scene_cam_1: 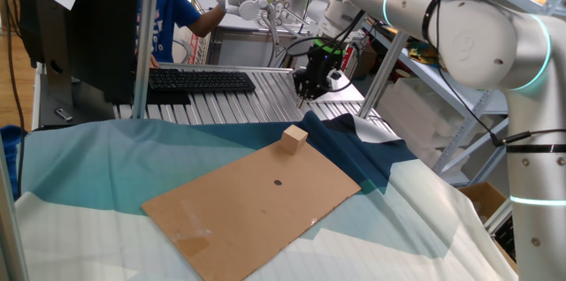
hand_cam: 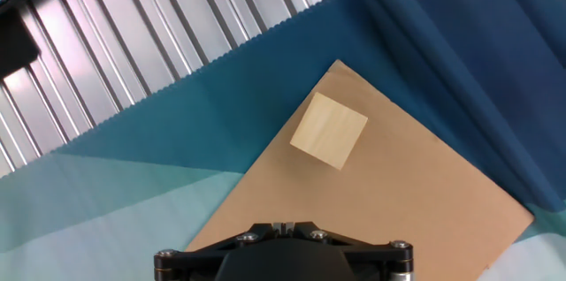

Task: Grab the block and place it at the designated location

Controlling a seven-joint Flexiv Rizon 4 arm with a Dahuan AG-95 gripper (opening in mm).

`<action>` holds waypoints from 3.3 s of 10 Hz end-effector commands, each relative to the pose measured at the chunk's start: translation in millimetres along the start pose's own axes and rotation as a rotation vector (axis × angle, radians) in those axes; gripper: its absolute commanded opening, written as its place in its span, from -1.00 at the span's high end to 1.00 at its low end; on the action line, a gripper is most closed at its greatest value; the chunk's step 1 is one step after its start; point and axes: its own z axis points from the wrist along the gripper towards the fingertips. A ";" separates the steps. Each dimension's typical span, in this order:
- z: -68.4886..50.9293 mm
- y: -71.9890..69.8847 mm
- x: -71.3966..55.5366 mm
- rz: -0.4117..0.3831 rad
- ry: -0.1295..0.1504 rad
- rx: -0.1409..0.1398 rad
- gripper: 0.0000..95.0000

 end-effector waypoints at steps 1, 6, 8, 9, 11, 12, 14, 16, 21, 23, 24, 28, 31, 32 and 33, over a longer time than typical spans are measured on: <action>-0.3 -0.2 -1.4 -0.002 0.004 -0.003 1.00; 1.4 -0.2 1.3 0.003 0.002 -0.001 1.00; 1.4 -0.2 1.3 -0.008 -0.010 -0.003 1.00; 1.4 -0.2 1.3 -0.011 -0.017 -0.001 1.00; 1.4 -0.2 1.3 0.018 -0.021 0.009 1.00; 1.4 -0.2 1.3 0.022 -0.020 0.011 1.00; 1.4 -0.2 1.3 0.083 -0.004 0.033 1.00; 1.4 -0.2 1.3 0.058 -0.019 0.057 1.00; 1.4 -0.2 1.3 0.068 -0.046 0.115 1.00; 1.4 -0.2 1.3 0.108 -0.014 0.056 1.00; 1.4 -0.1 1.2 0.117 -0.009 0.044 1.00; 1.0 0.1 0.5 0.163 -0.012 0.038 1.00; 0.9 0.3 0.2 0.183 -0.008 0.029 1.00; 0.7 0.4 -0.2 0.187 -0.007 0.028 1.00; 0.6 0.8 -1.0 0.191 -0.006 0.029 1.00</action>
